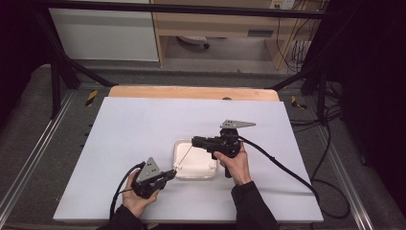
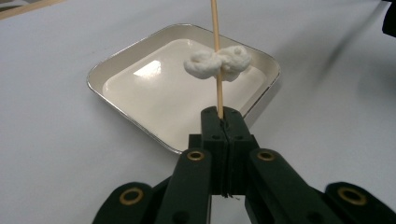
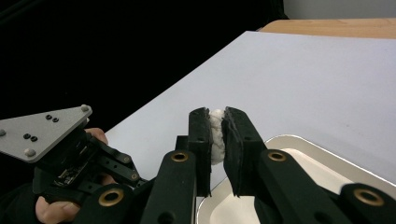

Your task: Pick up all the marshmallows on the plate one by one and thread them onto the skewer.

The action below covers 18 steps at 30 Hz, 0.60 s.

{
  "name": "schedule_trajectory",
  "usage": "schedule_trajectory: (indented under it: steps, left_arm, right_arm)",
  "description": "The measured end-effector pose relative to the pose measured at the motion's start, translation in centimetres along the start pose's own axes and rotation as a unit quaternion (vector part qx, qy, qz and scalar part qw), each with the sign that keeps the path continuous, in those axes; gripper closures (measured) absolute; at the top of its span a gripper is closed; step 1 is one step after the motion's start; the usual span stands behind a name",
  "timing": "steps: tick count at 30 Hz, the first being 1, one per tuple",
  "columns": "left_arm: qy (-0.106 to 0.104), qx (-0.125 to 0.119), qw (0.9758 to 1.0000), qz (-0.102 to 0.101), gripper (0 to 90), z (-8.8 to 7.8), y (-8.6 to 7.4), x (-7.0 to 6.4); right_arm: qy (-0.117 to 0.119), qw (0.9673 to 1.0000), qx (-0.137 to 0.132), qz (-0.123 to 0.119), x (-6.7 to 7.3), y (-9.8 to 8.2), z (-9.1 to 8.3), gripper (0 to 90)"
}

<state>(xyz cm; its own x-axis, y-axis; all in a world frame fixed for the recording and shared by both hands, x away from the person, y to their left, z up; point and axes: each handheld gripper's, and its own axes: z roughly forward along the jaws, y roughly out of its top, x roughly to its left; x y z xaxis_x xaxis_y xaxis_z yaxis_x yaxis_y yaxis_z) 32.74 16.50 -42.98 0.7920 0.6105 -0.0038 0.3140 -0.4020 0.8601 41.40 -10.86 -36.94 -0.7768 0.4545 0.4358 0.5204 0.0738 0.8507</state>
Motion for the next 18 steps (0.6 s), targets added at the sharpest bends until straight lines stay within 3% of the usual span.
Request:
schedule_trajectory:
  steps: [8,18]
  left_arm:
    - [0.004,-0.015,0.9998,0.010,89.0,-0.16,-0.04,-0.25]
    - [0.010,-0.015,0.9997,0.014,89.1,-0.11,-0.03,-0.47]
  right_arm:
    - [0.035,0.9993,-0.011,0.009,0.29,0.06,-0.24,82.3]
    - [0.045,0.9988,-0.015,0.011,0.27,-0.43,-0.31,83.0]
